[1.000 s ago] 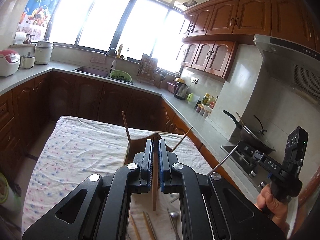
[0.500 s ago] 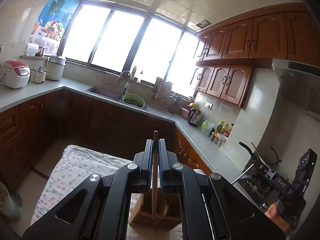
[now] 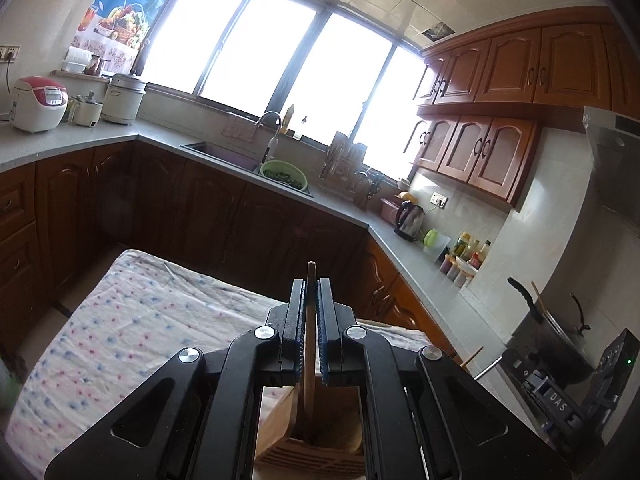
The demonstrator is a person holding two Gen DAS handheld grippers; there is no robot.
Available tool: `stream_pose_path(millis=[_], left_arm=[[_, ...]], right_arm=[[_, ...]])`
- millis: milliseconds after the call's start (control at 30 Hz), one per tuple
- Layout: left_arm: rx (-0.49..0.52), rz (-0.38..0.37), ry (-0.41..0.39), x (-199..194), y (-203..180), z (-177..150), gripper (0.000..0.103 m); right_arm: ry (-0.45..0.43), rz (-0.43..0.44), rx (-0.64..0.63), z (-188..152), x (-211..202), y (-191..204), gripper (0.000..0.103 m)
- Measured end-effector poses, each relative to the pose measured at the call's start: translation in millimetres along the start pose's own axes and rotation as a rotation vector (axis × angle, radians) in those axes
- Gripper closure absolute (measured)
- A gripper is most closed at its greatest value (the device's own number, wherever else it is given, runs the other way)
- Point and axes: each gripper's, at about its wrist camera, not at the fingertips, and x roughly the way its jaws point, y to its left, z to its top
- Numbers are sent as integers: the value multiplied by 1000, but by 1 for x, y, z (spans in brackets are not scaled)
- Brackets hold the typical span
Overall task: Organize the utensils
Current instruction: 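Lift both held chopsticks upright and carry them over the wooden holder, then lower the chopsticks into the holder and open both tools, then withdraw both open tools away from the holder toward the utensils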
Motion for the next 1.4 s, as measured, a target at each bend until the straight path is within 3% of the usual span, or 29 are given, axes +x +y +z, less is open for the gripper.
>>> stream_pose_path(millis=[267, 767, 867, 933, 967, 1000, 1033, 1067, 1100, 1300, 1400], left_arm=[[11, 14, 67, 24, 2, -32, 98], [24, -7, 104, 28, 4, -30, 98], [24, 0, 107, 24, 5, -30, 87], [18, 4, 97, 20, 7, -30, 53], [12, 10, 87, 17, 8, -29, 46], [7, 14, 76, 13, 9, -28, 37], [5, 19, 71, 10, 10, -28, 31], [5, 23, 68, 7, 11, -28, 28], [4, 26, 65, 4, 12, -28, 24], [-4, 52, 72, -17, 20, -36, 9], [-4, 54, 89, -28, 23, -44, 8]], right_arm=[[63, -5, 1, -21, 21, -3, 100], [87, -8, 18, -16, 23, -7, 98], [96, 1, 23, -15, 24, -7, 93], [104, 0, 36, -15, 25, -9, 88], [107, 0, 41, -16, 25, -11, 80], [107, -2, 48, -16, 24, -12, 62], [105, 1, 55, -17, 23, -14, 50], [97, 3, 63, -18, 21, -16, 31], [86, 2, 67, -19, 18, -18, 25], [101, 13, 80, -25, 8, -21, 23], [111, 17, 79, -31, -2, -21, 21]])
